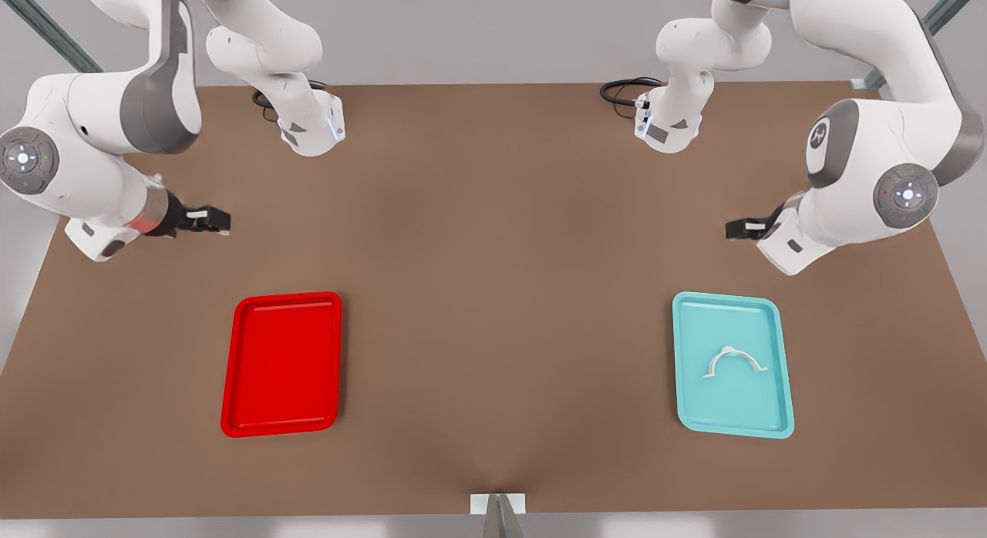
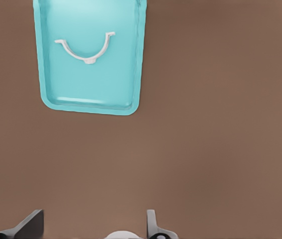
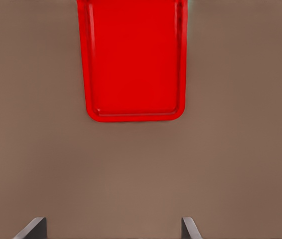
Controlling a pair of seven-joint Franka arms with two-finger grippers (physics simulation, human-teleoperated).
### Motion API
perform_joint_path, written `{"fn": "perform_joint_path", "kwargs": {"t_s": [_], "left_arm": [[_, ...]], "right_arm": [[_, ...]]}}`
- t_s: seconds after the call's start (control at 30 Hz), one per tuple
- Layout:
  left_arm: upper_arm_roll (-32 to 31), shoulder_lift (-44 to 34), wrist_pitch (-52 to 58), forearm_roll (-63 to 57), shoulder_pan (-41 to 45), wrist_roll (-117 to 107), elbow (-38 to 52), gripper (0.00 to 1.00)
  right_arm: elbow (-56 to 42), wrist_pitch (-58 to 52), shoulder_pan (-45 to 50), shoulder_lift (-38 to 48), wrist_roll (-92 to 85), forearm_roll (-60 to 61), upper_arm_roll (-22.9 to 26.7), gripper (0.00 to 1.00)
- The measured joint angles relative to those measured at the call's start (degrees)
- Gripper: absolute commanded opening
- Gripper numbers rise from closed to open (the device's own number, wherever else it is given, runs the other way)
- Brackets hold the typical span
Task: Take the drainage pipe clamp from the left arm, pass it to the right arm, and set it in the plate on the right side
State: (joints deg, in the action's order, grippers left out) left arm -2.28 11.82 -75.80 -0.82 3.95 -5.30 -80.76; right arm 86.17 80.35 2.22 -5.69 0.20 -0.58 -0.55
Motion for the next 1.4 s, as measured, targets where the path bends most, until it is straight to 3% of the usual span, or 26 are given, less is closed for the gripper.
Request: {"fn": "perform_joint_path", "kwargs": {"t_s": [0.1,0.27,0.47,0.8,1.17,1.3,1.33,1.37,1.4], "left_arm": [[0.2,1.0,-2.1,-0.1,0.1,-0.5,0.1,1.0],[4.2,16.6,-9.7,-2.1,-0.3,-0.2,0.3,1.0],[6.5,26.4,-26.1,-2.1,-3.8,-8.7,-2.7,1.0],[6.5,28.8,-50.9,1.0,-7.4,-29.9,-9.0,1.0],[6.4,31.4,-58.2,1.7,-7.6,-42.9,-11.7,0.97],[6.4,32.5,-58.9,1.4,-7.6,-46.0,-11.6,0.84],[6.4,32.9,-59.0,1.1,-7.6,-46.7,-11.6,0.65],[6.4,33.0,-59.1,0.9,-7.7,-47.3,-11.6,0.54],[6.4,33.1,-59.2,0.7,-7.7,-48.0,-11.6,0.5]], "right_arm": [[0.1,2.6,0.1,0.0,0.0,0.0,0.0,1.0],[0.3,4.9,0.3,-0.2,0.0,0.1,-0.1,1.0],[0.7,6.0,0.3,-0.2,0.0,0.1,-0.1,1.0],[0.9,6.5,0.4,-0.4,0.0,0.1,-0.2,1.0],[1.4,6.4,0.7,-0.3,0.0,0.1,-0.2,1.0],[1.5,6.4,1.0,-0.3,0.0,0.0,-0.2,1.0],[1.6,6.4,1.0,-0.3,0.0,0.0,-0.2,1.0],[1.7,6.4,1.0,-0.3,0.0,0.0,-0.2,1.0],[1.7,6.5,1.0,-0.3,0.1,0.0,-0.2,1.0]]}}
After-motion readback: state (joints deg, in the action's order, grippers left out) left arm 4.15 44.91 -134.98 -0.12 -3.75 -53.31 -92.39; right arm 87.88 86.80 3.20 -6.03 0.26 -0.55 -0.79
